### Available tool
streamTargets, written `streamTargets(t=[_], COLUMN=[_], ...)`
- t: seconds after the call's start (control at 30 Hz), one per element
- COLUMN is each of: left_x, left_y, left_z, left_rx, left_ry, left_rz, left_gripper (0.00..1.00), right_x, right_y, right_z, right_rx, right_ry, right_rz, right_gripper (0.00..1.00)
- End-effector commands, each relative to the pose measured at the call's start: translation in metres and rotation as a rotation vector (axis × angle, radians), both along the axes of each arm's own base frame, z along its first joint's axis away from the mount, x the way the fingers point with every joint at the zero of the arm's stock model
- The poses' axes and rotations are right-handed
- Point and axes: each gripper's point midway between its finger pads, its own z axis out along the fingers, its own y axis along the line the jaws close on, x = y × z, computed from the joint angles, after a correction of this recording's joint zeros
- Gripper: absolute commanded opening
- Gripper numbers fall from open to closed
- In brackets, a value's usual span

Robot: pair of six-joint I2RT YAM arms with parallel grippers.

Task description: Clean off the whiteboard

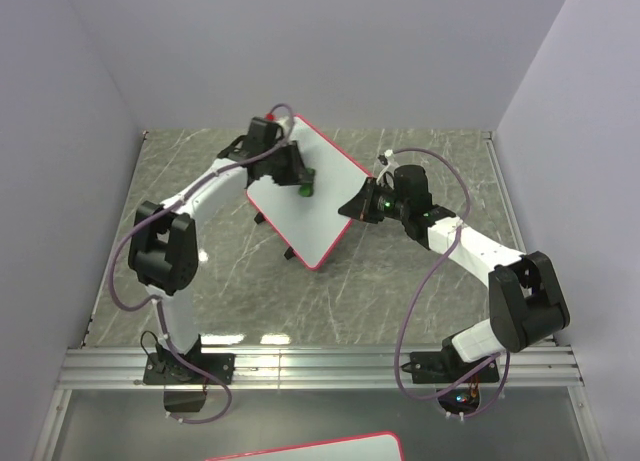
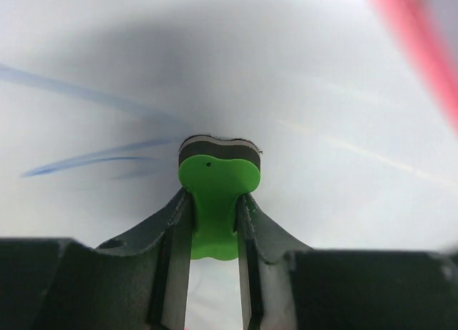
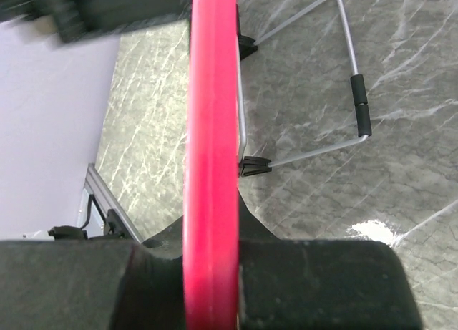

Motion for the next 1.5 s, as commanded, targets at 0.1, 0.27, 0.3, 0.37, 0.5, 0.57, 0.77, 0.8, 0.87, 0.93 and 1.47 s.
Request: streamTargets(t=[0.1,0.27,0.3,0.37,0.5,0.57,0.77,0.8,0.87,0.93,1.47], left_x=[0.011,0.016,0.015,0.012,-0.005,-0.012,0.0,0.011,0.022,0.04,0.073], left_y=[0.077,0.054,0.046,0.02,-0.056,-0.077,-0.06,-0.042,-0.012,0.028,0.104], left_z=[-0.096,-0.077,-0.07,-0.053,0.022,0.05,0.029,0.019,-0.007,-0.018,-0.042], left_rx=[0.126,0.101,0.097,0.09,0.013,-0.022,0.027,0.04,0.077,0.091,0.137], left_ry=[0.196,0.156,0.147,0.112,-0.021,-0.074,-0.059,-0.037,0.018,0.044,0.072], left_rz=[0.143,0.093,0.077,0.017,-0.133,-0.165,-0.104,-0.061,0.04,0.146,0.228], left_gripper=[0.0,0.0,0.0,0.0,0.0,0.0,0.0,0.0,0.0,0.0,0.0], right_x=[-0.072,-0.069,-0.069,-0.068,-0.065,-0.065,-0.064,-0.064,-0.065,-0.065,-0.066], right_y=[0.001,0.003,0.003,0.004,0.006,0.006,0.006,0.006,0.005,0.004,0.004], right_z=[-0.051,-0.052,-0.052,-0.051,-0.051,-0.053,-0.052,-0.052,-0.052,-0.053,-0.055], right_rx=[-0.121,-0.12,-0.12,-0.118,-0.114,-0.114,-0.113,-0.112,-0.113,-0.118,-0.118], right_ry=[0.202,0.205,0.208,0.205,0.208,0.211,0.211,0.211,0.209,0.209,0.216], right_rz=[0.22,0.22,0.22,0.22,0.218,0.218,0.213,0.214,0.212,0.208,0.201], right_gripper=[0.0,0.0,0.0,0.0,0.0,0.0,0.0,0.0,0.0,0.0,0.0])
